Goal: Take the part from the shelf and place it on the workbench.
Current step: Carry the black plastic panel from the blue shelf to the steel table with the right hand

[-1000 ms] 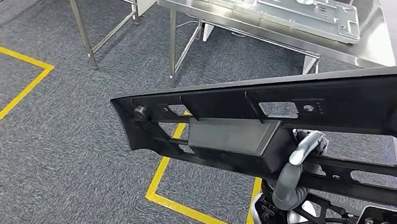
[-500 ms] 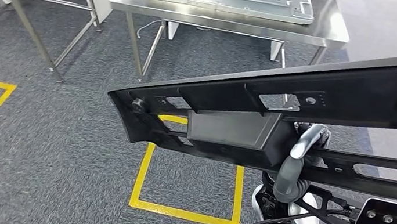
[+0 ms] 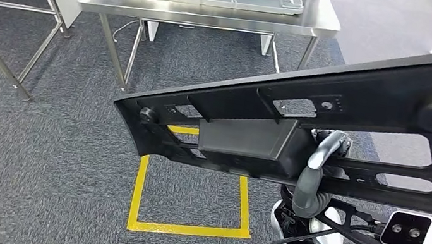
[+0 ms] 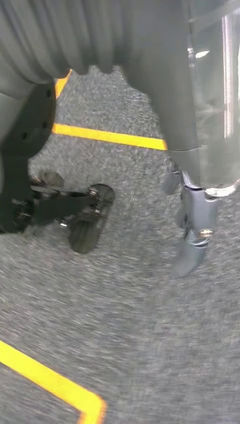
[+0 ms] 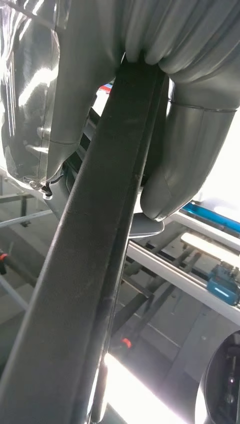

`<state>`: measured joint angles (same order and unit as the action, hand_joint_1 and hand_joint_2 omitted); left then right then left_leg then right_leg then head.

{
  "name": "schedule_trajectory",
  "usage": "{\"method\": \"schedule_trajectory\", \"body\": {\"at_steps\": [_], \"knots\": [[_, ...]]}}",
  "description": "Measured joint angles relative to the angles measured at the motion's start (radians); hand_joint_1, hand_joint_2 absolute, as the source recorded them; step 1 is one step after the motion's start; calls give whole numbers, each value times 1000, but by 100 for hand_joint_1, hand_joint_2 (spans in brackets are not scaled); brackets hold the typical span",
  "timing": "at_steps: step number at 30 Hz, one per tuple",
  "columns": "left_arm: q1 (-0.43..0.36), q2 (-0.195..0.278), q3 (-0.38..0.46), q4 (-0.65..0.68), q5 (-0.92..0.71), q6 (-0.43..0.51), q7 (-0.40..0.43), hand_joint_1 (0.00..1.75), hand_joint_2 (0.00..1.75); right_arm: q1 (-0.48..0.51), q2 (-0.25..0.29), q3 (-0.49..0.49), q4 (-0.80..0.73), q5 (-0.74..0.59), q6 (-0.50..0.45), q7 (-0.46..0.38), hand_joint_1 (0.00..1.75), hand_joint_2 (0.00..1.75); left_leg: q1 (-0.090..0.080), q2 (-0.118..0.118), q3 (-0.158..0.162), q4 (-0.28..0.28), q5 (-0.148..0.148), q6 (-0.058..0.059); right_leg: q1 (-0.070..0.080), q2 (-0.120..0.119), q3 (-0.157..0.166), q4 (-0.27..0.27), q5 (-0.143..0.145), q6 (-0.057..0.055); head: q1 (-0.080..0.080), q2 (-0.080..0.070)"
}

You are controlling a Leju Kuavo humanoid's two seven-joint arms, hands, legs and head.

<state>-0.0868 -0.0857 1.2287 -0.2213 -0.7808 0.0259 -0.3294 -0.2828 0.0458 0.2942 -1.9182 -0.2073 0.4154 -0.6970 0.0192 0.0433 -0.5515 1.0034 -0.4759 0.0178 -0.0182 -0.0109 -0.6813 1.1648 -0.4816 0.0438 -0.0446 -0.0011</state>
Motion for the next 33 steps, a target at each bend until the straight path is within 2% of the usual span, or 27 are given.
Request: {"method": "schedule_trajectory", "body": {"at_steps": [2, 3, 5, 7, 8, 9, 11, 12, 13, 14, 15, 16, 17, 18, 21, 23, 24, 26, 27, 28, 29, 30, 32, 33], "knots": [[-2, 0, 0, 0, -4, -8, 3, 0, 175, -2, 0, 5, 0, 6, -16, 0, 175, 175, -3, 9, 6, 1, -7, -11, 6, -16, 63, -120, 41, -10, 0, 0], [-3, 0, 0, 0, -6, -11, 5, 0, 175, -3, -1, 7, 1, 7, -25, 0, 175, 175, -4, 12, 8, 1, -10, -16, 10, -18, 76, -145, 44, -17, 0, 0], [-7, 1, 0, 0, -8, -16, 8, 0, 175, -5, -2, 10, 1, 8, -38, 0, 175, 175, -5, 19, 11, -1, -12, -28, 14, -10, 76, -151, 40, -30, 0, 0], [-8, 2, 0, 0, -9, -21, 10, 0, 175, -7, -4, 14, 1, 8, -43, 0, 175, 175, -2, 7, 6, 17, -26, -38, 10, -5, 81, -158, 41, -44, 0, 0], [-8, 3, 0, 0, -9, -24, 10, 0, 175, -8, -4, 16, 1, 9, -45, 0, 175, 175, -1, -4, -9, 51, -46, -42, 8, -3, 84, -162, 41, -50, 0, 0], [-6, 4, 0, 0, -10, -27, 10, 0, 175, -9, -4, 19, 0, 10, -47, 0, 175, 175, 0, -17, -38, 109, -75, -44, 8, -1, 87, -163, 39, -57, 0, 0], [-1, 4, 0, 0, -13, -30, 8, 0, 175, -6, -4, 24, 1, 12, -50, 0, 175, 175, 0, -30, -111, 249, -129, -48, 11, 6, 91, -164, 33, -65, 0, 0], [1, 4, 0, 0, -15, -30, 7, 0, 175, -4, -5, 25, 1, 13, -51, 0, 175, 175, 0, -32, -138, 292, -134, -48, 13, 11, 94, -164, 28, -67, 0, 0], [3, 4, 0, 0, -16, -30, 5, 0, 175, -2, -5, 26, 1, 14, -51, 0, 175, 175, 0, -32, -146, 297, -119, -47, 15, 16, 100, -163, 23, -67, 0, 0], [4, 5, 0, 0, -17, -30, 2, 0, 175, -1, -5, 27, 1, 15, -51, 0, 175, 175, 0, -32, -134, 261, -84, -43, 16, 21, 108, -163, 17, -66, 0, 0], [5, 5, 0, 0, -19, -30, 0, 0, 175, 0, -5, 27, 1, 16, -51, 0, 175, 175, 0, -33, -105, 195, -39, -38, 17, 25, 118, -163, 9, -65, 0, 0], [5, 6, 0, 0, -20, -31, -2, 0, 175, 0, -5, 27, 1, 17, -50, 0, 175, 175, -2, -35, -74, 126, -8, -32, 19, 28, 128, -163, 2, -62, 0, 0], [5, 6, 0, 0, -22, -31, -3, 0, 175, 0, -5, 26, 0, 18, -49, 0, 175, 175, -4, -37, -46, 66, 9, -25, 20, 30, 134, -161, -5, -57, 0, 0], [4, 7, -1, 0, -24, -31, -4, 0, 175, 0, -5, 26, 0, 18, -48, 0, 175, 175, -7, -39, -29, 29, 12, -19, 21, 31, 138, -162, -10, -52, 0, 0], [6, 7, -1, 0, -26, -30, -5, 0, 175, 2, -5, 27, -1, 20, -46, 0, 175, 175, -7, -40, -4, -4, -6, -3, 20, 33, 144, -151, -9, -32, 0, 0], [7, 7, -1, 0, -25, -29, -5, 0, 175, 0, -5, 27, -4, 22, -47, 0, 175, 175, -3, -41, 26, -14, -13, 8, 18, 28, 125, -101, -15, -21, 0, 0], [7, 7, -2, 0, -25, -29, -5, 0, 175, 0, -5, 28, -5, 23, -47, 0, 175, 175, -2, -41, 40, -19, -18, 10, 15, 25, 95, -50, -25, -17, 0, 0], [7, 8, -2, 0, -24, -29, -5, 0, 175, 2, -5, 28, -5, 25, -50, 0, 175, 175, -2, -40, 63, -25, -33, 11, 10, 23, 2, 68, -61, -8, 0, 0], [8, 8, -1, 0, -24, -29, -4, 0, 175, 4, -5, 28, -5, 26, -51, 0, 175, 175, -1, -41, 75, -26, -43, 10, 7, 22, -40, 106, -84, -5, 0, 0], [9, 8, -1, 0, -24, -29, -4, 0, 175, 6, -6, 29, -5, 26, -53, 0, 175, 175, 0, -41, 90, -28, -56, 8, 5, 21, -70, 114, -102, -3, 0, 0], [11, 7, -1, 0, -24, -29, -3, 0, 175, 7, -6, 29, -5, 27, -54, 0, 175, 175, 1, -42, 108, -28, -70, 6, 3, 19, -83, 90, -102, -2, 0, 0], [12, 7, -1, 0, -24, -29, -2, 0, 175, 7, -7, 29, -5, 27, -54, 0, 175, 175, 2, -42, 127, -28, -85, 3, 3, 16, -84, 40, -77, -4, 0, 0], [13, 7, -1, 0, -24, -29, -2, 0, 175, 10, -7, 28, -5, 27, -54, 0, 175, 175, 2, -42, 160, -29, -119, -6, 5, 4, -73, -75, 55, -9, 0, 0], [12, 7, -1, 0, -24, -29, -1, 0, 175, 13, -8, 28, -5, 27, -54, 0, 175, 175, 0, -40, 174, -33, -135, -12, 9, 1, -67, -108, 110, -15, 0, 0]]}}
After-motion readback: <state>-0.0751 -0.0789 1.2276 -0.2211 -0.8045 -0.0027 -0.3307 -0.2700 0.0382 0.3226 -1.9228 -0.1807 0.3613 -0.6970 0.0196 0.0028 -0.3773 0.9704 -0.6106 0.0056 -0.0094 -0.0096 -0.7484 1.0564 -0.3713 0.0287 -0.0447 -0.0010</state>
